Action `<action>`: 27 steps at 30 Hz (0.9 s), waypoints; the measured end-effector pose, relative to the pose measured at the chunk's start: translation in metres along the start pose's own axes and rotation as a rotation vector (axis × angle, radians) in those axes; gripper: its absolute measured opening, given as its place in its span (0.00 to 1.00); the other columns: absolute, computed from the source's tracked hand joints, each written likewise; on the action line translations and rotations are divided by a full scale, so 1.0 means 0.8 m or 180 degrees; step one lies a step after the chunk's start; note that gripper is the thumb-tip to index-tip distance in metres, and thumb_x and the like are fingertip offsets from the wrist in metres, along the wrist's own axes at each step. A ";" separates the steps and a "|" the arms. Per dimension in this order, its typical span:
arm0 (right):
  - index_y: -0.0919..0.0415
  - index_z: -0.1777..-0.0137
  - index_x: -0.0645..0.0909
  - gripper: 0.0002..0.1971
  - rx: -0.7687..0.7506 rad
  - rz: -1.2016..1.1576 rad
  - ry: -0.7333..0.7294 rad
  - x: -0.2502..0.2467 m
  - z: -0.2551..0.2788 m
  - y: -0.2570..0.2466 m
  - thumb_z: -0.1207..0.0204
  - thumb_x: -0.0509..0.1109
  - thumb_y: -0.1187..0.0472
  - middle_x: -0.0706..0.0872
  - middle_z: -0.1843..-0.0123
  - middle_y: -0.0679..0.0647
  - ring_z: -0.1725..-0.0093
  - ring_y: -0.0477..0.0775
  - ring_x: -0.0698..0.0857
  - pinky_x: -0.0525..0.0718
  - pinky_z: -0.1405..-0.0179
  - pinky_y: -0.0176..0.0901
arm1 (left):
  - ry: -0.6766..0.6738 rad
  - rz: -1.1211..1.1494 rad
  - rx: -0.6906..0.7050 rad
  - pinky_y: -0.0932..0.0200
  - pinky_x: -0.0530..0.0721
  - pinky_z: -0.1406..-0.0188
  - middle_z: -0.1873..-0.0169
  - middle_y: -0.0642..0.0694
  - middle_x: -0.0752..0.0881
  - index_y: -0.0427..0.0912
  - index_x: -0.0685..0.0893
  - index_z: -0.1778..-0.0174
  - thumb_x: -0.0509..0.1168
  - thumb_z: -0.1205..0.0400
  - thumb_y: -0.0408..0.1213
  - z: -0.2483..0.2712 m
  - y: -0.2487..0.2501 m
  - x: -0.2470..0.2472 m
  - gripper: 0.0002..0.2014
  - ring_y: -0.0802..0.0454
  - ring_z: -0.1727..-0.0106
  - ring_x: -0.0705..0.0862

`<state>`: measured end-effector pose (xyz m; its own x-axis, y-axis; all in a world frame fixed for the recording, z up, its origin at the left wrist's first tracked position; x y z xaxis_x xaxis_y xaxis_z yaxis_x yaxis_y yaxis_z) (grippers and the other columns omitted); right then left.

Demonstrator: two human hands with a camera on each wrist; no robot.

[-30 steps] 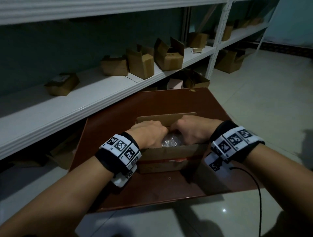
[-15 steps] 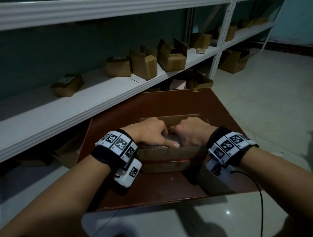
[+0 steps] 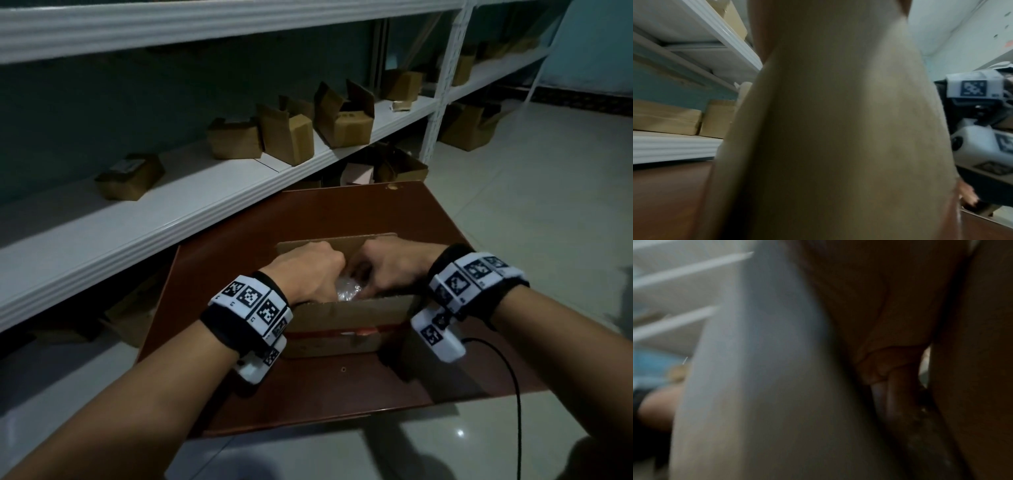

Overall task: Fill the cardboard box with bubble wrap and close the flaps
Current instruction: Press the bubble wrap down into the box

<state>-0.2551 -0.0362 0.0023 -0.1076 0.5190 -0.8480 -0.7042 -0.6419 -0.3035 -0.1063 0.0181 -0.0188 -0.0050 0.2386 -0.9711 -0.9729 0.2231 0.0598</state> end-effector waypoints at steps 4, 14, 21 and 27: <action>0.54 0.47 0.85 0.11 0.0096 0.0664 0.0165 0.005 -0.014 -0.008 0.26 0.80 0.54 0.86 0.56 0.48 0.53 0.53 0.86 0.88 0.54 0.45 | -0.0049 0.0103 0.0039 0.52 0.89 0.65 0.62 0.47 0.86 0.44 0.88 0.57 0.77 0.23 0.49 0.000 -0.002 -0.001 0.11 0.50 0.63 0.86; 0.51 0.41 0.86 0.12 -0.0149 0.0984 0.0382 0.019 -0.020 -0.007 0.23 0.75 0.50 0.88 0.50 0.50 0.53 0.53 0.85 0.82 0.56 0.44 | -0.0181 0.0304 0.0069 0.50 0.90 0.58 0.61 0.51 0.88 0.48 0.91 0.53 0.74 0.24 0.60 0.004 -0.018 -0.006 0.18 0.50 0.58 0.87; 0.55 0.46 0.85 0.11 -0.0138 0.1296 0.0473 0.022 -0.020 -0.013 0.21 0.74 0.50 0.81 0.60 0.46 0.59 0.50 0.83 0.84 0.55 0.45 | -0.0203 0.0151 0.0053 0.50 0.90 0.60 0.61 0.49 0.84 0.48 0.86 0.58 0.77 0.24 0.51 -0.001 -0.008 -0.003 0.12 0.50 0.59 0.85; 0.52 0.47 0.85 0.10 -0.0166 0.1334 0.0559 0.026 -0.014 -0.012 0.20 0.73 0.48 0.85 0.59 0.46 0.61 0.49 0.85 0.85 0.57 0.43 | -0.0047 0.0042 0.0012 0.58 0.79 0.67 0.59 0.48 0.79 0.45 0.82 0.58 0.77 0.23 0.50 0.001 -0.001 -0.002 0.14 0.49 0.59 0.81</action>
<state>-0.2429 -0.0255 -0.0170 -0.2518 0.1077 -0.9618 -0.5885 -0.8060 0.0638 -0.1049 0.0185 -0.0171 -0.0145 0.2554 -0.9667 -0.9719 0.2235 0.0736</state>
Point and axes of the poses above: each hand's wrist, its own z-axis away from the middle knuckle, its own x-axis out of the palm, y = z × x, the point moved 1 cm from there along -z, towards the middle knuckle
